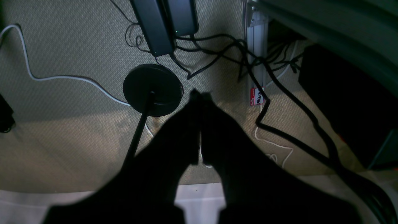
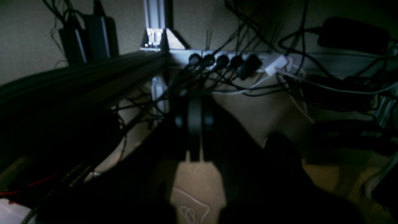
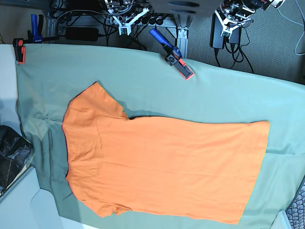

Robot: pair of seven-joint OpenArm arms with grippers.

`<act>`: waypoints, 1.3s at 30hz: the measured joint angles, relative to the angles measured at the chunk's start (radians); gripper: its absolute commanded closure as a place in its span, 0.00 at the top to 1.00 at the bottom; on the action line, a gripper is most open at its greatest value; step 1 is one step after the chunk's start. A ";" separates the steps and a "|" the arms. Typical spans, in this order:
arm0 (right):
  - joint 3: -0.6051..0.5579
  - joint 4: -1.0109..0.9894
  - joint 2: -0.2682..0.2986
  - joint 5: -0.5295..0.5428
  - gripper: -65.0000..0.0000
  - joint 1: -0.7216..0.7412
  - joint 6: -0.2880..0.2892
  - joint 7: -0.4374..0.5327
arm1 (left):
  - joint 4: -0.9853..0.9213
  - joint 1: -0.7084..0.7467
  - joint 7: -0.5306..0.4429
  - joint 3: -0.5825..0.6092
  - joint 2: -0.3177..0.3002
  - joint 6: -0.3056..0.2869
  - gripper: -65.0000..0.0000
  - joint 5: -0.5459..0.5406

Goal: Fold the T-shirt properly
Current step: 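Move both grippers from rest toward the orange T-shirt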

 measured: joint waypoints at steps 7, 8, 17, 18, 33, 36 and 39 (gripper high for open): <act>0.000 0.003 0.000 0.000 0.00 0.000 0.000 0.000 | 0.000 0.000 0.001 0.000 0.000 0.000 0.00 0.000; 0.000 0.004 0.000 0.000 0.00 0.000 0.000 0.000 | 0.000 0.000 0.001 0.000 0.000 0.000 0.00 0.000; 0.000 0.010 0.002 0.000 0.00 -0.001 0.000 0.000 | 0.000 0.000 0.001 0.000 0.000 0.000 0.00 0.000; 0.000 0.010 0.002 0.000 0.00 0.000 0.000 0.000 | 0.000 0.000 0.001 0.000 0.000 0.000 0.00 0.000; 0.000 0.019 0.032 0.000 0.00 0.000 0.003 0.001 | 0.000 0.000 0.001 0.000 0.000 0.000 0.00 0.000; 0.000 0.035 0.054 0.000 0.00 -0.018 0.022 0.002 | 0.029 0.022 -0.006 0.000 -0.004 -0.029 0.00 -0.030; 0.000 0.093 0.079 0.000 0.00 -0.072 0.062 0.001 | 0.102 0.082 -0.038 -0.018 -0.030 -0.106 0.00 -0.056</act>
